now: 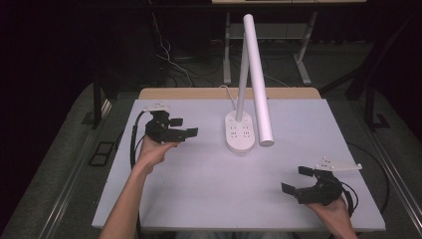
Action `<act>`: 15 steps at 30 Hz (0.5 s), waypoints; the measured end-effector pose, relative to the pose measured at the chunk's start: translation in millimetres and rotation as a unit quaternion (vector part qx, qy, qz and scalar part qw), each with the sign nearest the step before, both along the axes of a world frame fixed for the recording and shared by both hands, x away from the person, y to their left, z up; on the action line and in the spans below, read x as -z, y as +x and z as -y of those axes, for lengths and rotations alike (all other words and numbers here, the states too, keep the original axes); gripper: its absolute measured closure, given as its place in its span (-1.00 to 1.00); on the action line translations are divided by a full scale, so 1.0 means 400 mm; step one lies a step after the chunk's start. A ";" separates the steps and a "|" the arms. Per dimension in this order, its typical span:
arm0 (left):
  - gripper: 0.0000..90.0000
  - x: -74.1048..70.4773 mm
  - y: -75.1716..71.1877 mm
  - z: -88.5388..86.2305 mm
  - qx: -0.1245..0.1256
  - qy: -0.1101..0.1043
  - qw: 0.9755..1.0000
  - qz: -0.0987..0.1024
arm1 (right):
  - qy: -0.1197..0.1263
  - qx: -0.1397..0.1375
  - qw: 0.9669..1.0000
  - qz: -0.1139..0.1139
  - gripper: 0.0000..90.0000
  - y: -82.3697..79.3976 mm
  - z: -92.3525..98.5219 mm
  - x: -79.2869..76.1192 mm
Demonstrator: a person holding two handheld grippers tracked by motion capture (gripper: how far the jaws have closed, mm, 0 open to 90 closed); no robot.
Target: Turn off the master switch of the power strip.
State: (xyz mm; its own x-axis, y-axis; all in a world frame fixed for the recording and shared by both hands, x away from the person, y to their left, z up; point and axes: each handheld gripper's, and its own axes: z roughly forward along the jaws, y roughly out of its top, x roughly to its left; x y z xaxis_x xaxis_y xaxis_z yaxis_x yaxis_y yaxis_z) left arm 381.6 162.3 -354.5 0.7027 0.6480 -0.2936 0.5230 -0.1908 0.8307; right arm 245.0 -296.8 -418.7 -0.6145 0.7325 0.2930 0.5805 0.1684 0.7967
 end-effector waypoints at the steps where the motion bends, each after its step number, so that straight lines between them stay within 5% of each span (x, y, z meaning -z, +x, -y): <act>1: -0.70 0.000 -0.007 -0.004 0.001 0.000 1.000 -0.002 | 0.000 0.000 1.000 0.000 -1.00 0.000 0.000 0.000; 9: -1.00 0.012 -0.054 -0.036 0.007 -0.010 1.000 -0.011 | -0.002 0.001 1.000 0.001 -1.00 0.000 -0.001 0.001; 15: -1.00 0.025 -0.096 -0.062 -0.006 -0.018 1.000 0.002 | -0.001 0.003 1.000 0.000 -1.00 -0.001 0.000 0.001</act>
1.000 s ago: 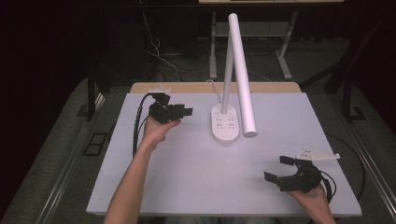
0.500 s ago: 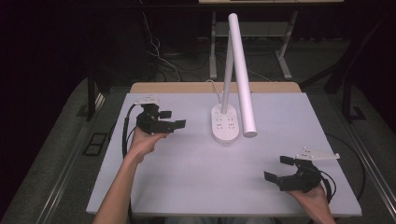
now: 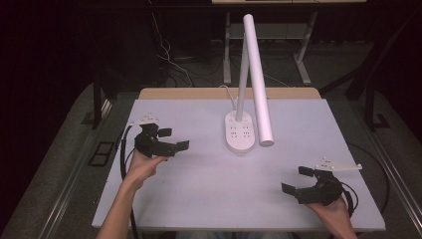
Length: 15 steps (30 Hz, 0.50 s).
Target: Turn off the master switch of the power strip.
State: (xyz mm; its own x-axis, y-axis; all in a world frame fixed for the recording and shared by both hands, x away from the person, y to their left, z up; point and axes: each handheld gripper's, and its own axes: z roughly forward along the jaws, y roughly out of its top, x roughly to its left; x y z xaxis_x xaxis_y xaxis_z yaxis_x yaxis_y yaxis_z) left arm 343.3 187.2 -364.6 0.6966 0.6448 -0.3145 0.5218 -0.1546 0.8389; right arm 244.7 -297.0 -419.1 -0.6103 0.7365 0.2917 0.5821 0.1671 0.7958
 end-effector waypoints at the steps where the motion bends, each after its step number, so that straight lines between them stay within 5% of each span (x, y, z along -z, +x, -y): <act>1: -1.00 0.003 -0.007 -0.004 -0.002 -0.001 1.000 0.002 | 0.000 0.000 1.000 0.000 -1.00 0.000 0.000 0.000; 15: -1.00 0.064 -0.099 -0.039 -0.011 -0.007 1.000 0.005 | -0.004 0.000 1.000 0.000 -1.00 -0.001 -0.002 0.003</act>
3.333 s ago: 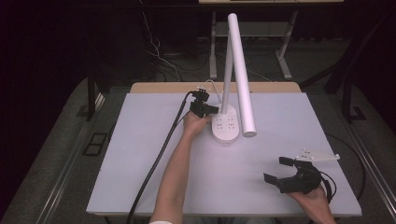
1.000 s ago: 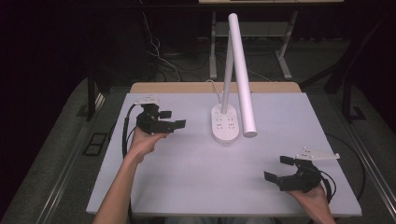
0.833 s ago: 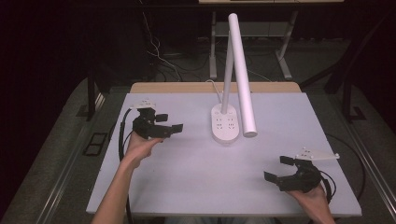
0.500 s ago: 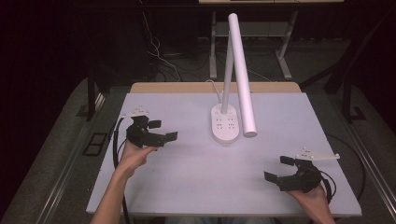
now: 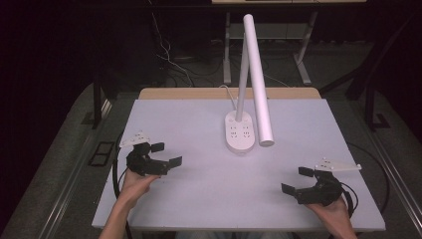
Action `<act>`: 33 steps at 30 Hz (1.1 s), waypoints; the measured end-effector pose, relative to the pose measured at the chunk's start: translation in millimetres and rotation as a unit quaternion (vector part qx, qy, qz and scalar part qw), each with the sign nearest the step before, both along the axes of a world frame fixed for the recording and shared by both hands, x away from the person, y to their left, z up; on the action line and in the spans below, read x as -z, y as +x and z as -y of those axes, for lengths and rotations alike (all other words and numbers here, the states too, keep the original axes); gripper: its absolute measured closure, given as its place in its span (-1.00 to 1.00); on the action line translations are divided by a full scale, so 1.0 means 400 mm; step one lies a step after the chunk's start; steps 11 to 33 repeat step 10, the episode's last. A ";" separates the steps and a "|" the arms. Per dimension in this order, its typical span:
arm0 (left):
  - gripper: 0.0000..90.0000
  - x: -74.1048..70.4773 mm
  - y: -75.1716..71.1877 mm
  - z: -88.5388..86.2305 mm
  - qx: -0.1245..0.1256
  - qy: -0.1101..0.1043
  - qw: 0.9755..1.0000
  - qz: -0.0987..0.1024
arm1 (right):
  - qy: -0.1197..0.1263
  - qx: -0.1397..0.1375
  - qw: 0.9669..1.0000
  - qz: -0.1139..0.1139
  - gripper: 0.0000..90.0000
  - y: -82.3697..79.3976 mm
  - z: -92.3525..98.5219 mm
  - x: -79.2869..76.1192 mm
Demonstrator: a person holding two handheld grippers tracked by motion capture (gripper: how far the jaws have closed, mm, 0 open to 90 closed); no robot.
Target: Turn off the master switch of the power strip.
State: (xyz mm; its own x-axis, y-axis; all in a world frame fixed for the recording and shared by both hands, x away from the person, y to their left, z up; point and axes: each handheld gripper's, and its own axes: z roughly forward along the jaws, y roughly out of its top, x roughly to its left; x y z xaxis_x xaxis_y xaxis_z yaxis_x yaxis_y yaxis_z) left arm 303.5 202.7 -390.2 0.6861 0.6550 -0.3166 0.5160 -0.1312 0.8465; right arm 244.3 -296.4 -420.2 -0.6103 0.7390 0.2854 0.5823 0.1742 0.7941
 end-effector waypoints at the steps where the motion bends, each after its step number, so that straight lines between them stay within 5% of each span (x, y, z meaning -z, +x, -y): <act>1: -1.00 0.004 -0.008 0.000 0.002 -0.004 1.000 0.001 | 0.000 -0.001 1.000 0.000 -1.00 0.000 0.000 0.000; 10: -1.00 0.048 -0.066 0.012 0.014 0.004 1.000 -0.008 | -0.001 -0.001 1.000 -0.001 -1.00 -0.001 0.000 0.001; 33: -1.00 0.048 -0.066 0.012 0.014 0.004 1.000 -0.008 | -0.001 -0.001 1.000 -0.001 -1.00 -0.001 0.000 0.001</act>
